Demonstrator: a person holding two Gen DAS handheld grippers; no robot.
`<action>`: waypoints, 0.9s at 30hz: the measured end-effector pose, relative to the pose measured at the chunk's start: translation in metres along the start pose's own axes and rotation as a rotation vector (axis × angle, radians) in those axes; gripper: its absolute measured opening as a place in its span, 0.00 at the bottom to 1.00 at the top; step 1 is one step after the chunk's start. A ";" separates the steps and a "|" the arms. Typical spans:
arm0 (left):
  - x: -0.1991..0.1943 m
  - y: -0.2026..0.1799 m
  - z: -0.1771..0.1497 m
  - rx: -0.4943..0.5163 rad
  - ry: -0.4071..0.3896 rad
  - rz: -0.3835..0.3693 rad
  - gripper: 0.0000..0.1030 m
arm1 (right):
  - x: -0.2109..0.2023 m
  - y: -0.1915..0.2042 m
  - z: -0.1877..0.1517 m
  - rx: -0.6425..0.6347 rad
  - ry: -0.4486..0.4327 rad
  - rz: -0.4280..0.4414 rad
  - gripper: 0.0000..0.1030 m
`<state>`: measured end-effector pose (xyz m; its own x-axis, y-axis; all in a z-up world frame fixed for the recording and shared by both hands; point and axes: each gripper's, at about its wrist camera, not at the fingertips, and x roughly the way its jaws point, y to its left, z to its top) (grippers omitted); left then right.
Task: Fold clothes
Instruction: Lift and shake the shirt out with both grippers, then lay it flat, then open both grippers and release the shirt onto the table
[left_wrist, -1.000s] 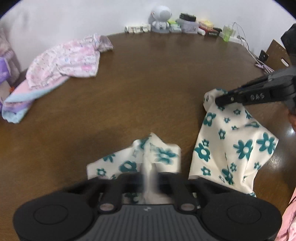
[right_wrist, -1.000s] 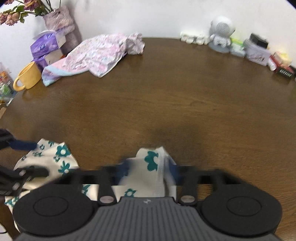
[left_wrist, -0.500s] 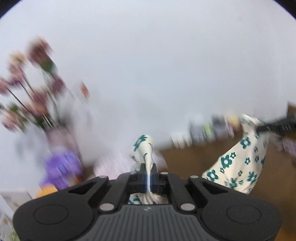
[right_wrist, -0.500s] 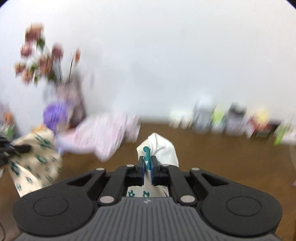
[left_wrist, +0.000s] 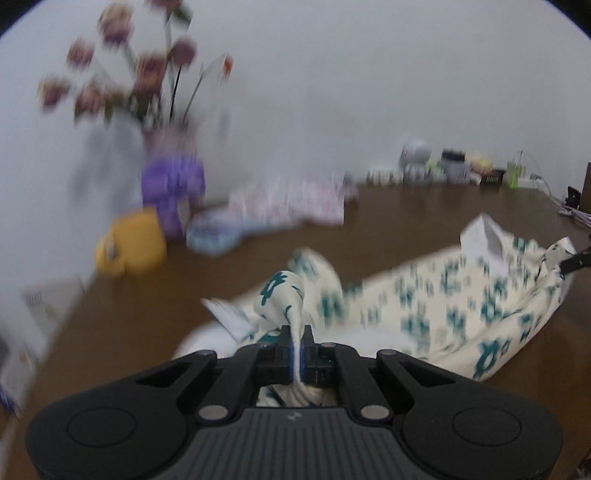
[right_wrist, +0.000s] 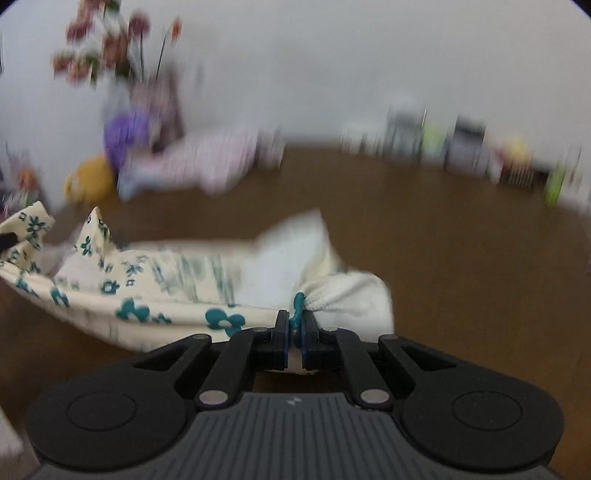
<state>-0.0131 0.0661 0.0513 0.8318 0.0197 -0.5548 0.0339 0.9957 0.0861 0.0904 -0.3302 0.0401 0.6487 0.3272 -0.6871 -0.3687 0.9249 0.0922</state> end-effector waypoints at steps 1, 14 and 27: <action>0.000 0.003 -0.005 -0.018 0.006 -0.006 0.02 | 0.001 0.001 -0.009 0.010 0.008 0.005 0.05; -0.006 -0.003 -0.022 -0.015 0.037 0.004 0.02 | -0.009 -0.006 -0.045 0.112 0.004 0.019 0.05; -0.033 0.006 -0.017 0.003 0.065 -0.008 0.44 | -0.033 -0.001 -0.049 0.105 0.038 0.038 0.26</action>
<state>-0.0502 0.0725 0.0561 0.7938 0.0174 -0.6079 0.0423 0.9956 0.0837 0.0366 -0.3510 0.0271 0.6097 0.3563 -0.7081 -0.3193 0.9280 0.1919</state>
